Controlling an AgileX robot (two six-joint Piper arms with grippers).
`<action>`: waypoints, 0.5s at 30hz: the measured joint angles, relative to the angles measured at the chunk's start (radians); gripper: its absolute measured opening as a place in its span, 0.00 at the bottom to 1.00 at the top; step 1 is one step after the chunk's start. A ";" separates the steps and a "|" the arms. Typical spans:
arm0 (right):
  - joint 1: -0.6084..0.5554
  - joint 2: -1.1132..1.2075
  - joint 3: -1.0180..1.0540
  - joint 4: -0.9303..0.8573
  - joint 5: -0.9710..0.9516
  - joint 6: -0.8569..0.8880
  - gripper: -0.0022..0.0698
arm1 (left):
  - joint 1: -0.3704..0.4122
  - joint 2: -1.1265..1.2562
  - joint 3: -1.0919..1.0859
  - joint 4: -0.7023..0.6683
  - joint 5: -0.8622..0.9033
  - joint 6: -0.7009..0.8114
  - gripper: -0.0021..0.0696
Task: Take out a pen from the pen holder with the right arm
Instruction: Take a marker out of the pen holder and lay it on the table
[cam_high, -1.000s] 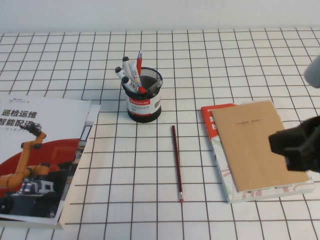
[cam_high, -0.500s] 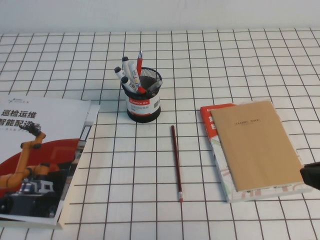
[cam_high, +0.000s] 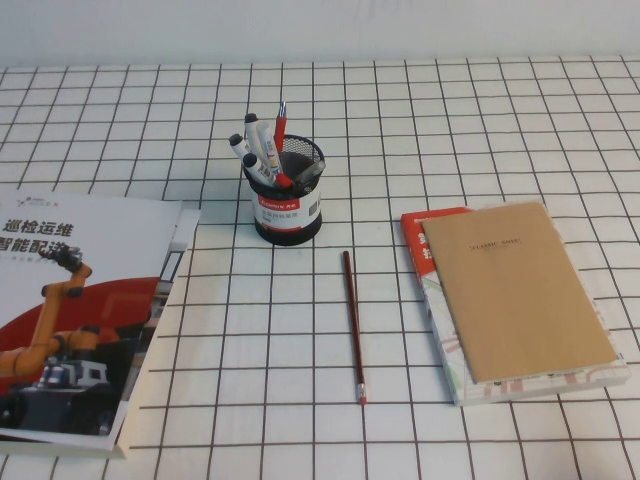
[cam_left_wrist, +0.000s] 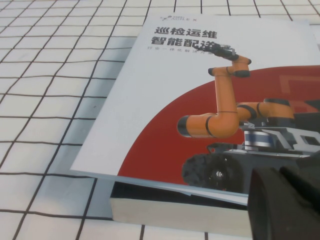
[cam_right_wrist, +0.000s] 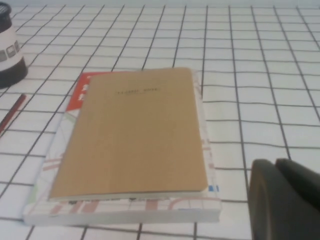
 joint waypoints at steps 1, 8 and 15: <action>-0.011 -0.025 0.017 0.000 -0.007 0.000 0.01 | 0.000 0.000 0.000 0.000 0.000 0.000 0.03; -0.033 -0.190 0.031 0.003 0.060 0.000 0.01 | 0.000 0.000 0.000 0.000 0.000 0.000 0.03; -0.099 -0.317 0.031 0.001 0.227 0.000 0.01 | 0.000 0.000 0.000 0.000 0.000 0.000 0.03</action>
